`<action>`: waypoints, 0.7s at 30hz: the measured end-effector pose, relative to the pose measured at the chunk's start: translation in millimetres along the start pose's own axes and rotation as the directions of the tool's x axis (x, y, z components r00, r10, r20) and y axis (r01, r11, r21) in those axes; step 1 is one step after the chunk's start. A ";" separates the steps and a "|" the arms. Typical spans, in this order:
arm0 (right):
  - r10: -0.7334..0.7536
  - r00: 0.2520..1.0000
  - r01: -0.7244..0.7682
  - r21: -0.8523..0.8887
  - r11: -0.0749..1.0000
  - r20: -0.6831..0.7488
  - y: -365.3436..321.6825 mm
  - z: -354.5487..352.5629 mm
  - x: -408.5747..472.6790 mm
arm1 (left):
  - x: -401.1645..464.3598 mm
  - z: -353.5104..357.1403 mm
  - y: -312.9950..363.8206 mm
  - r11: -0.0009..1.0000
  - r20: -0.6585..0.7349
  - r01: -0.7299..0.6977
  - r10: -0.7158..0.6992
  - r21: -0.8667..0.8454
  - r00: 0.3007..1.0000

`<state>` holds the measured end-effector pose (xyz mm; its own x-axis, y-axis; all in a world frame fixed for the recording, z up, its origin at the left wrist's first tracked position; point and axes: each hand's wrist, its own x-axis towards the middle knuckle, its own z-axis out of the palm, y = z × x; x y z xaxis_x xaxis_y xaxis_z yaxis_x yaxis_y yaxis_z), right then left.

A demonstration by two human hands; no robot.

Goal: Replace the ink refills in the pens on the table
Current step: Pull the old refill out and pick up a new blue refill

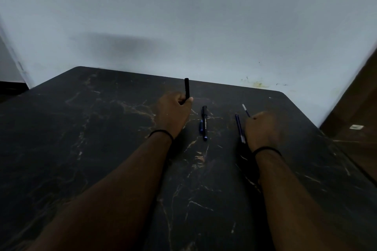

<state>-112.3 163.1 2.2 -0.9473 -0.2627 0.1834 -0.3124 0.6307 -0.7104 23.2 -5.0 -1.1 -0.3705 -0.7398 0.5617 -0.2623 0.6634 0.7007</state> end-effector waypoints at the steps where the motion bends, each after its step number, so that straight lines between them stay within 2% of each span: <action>1: 0.010 1.000 -0.010 -0.010 1.000 0.009 1.4 0.1 0.7 | -0.2 -0.2 0.1 1.000 0.004 -0.002 0.002 -0.006 1.000; 11: 0.017 0.994 -0.008 -0.084 0.996 0.106 1.6 -0.1 -6.6 | -2.8 1.0 0.0 0.999 0.026 0.012 -0.011 -0.043 1.000; 21: 0.021 0.998 -0.012 -0.145 0.989 0.065 -3.6 0.8 -6.8 | -2.3 2.4 -0.8 1.000 0.015 0.013 -0.013 -0.027 1.000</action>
<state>-104.7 162.0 2.9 -0.9472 -0.2958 0.1239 -0.3083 0.7331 -0.6062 22.2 -3.6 -4.0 -0.3805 -0.7463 0.5462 -0.2434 0.6506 0.7194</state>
